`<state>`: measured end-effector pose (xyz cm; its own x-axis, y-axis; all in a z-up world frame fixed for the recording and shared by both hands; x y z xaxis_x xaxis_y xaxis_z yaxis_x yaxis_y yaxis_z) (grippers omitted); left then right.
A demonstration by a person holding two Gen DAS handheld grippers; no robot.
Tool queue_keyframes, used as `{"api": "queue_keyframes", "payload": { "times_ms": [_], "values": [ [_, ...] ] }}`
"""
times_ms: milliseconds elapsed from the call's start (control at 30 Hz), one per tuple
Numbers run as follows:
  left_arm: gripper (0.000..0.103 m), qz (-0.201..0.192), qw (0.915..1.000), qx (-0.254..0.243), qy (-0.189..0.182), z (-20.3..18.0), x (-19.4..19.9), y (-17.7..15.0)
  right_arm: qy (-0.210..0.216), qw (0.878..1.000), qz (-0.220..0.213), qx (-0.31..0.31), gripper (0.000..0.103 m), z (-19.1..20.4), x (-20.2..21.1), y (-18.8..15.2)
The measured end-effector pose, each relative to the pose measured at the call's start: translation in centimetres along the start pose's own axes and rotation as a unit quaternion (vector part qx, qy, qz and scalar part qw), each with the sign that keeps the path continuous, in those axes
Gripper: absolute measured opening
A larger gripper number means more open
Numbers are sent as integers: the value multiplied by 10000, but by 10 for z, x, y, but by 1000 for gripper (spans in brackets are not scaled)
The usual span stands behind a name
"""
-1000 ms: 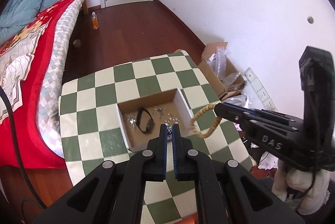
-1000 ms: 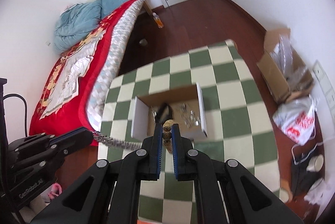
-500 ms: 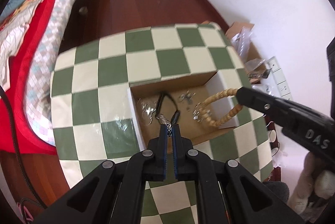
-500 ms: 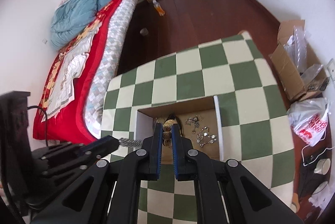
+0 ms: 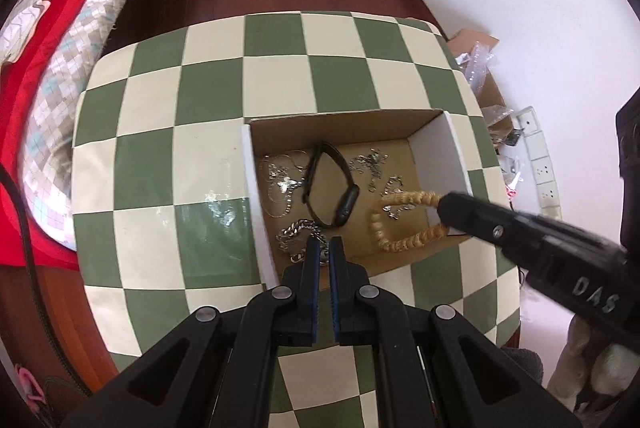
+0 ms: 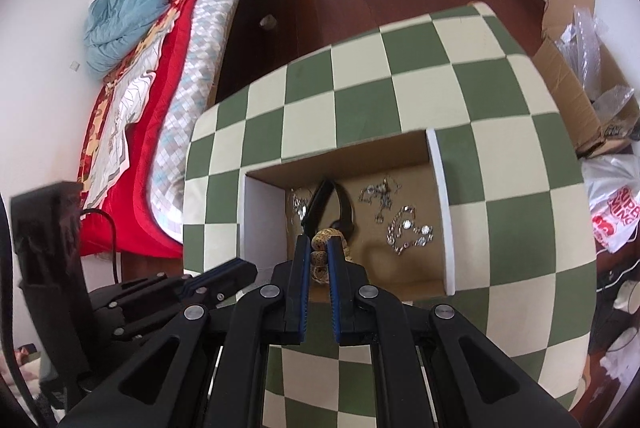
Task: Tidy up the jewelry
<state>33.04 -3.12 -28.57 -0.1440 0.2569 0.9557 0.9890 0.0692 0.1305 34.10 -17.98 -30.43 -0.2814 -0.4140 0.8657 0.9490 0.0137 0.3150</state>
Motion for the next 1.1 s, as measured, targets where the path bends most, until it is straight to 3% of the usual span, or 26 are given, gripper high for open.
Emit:
{"api": "queue_keyframes", "payload": {
  "times_ms": [233,300,333,367,433,467,500,567,633,700,867,1100],
  "values": [
    [7,-309,9992,114,211,5,10,5,-69,9993,330,-189,12,-8,-14,-8],
    [8,-463,9984,158,286,7,16,7,-152,9991,336,-190,34,-10,-12,-8],
    [13,-578,9976,192,342,9,21,9,-232,9992,295,-151,48,-11,-8,-7],
    [23,-658,9968,212,412,11,24,10,-343,9990,267,-110,54,-11,-5,-6],
    [45,-891,9943,257,520,14,33,13,-553,9982,219,23,55,-12,4,-5],
    [66,-1000,9928,297,590,17,37,15,-696,9973,208,88,60,-13,8,-5],
    [81,-1127,9909,334,660,19,42,16,-890,9956,223,172,65,-14,14,-5],
    [84,-1362,9870,383,760,24,52,18,-1241,9915,209,339,87,-16,22,-3],
    [88,-1502,9839,362,895,27,57,18,-1545,9866,229,480,94,-19,29,-3],
    [103,-1559,9819,404,1000,32,58,16,-1821,9808,326,614,99,-20,33,-6],
    [103,-1612,9777,453,1265,39,55,9,-2222,9693,569,885,103,-20,31,-16],
    [103,-1634,9751,574,1385,44,56,-8,-2379,9656,611,853,103,-26,28,-37]
  ]
}}
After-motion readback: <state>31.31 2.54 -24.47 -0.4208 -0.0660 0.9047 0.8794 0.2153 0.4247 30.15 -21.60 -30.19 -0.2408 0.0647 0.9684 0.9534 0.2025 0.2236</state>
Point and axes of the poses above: each gripper's, at about its wrist camera, not at the fingertips, and x roughly against the way its jaws point, z to its left, y to its top, the point moved 7 cm from there along -x, roughly the way its jaws point, and after that the axes turned 15 degrees about x, right-handed, at the moved point
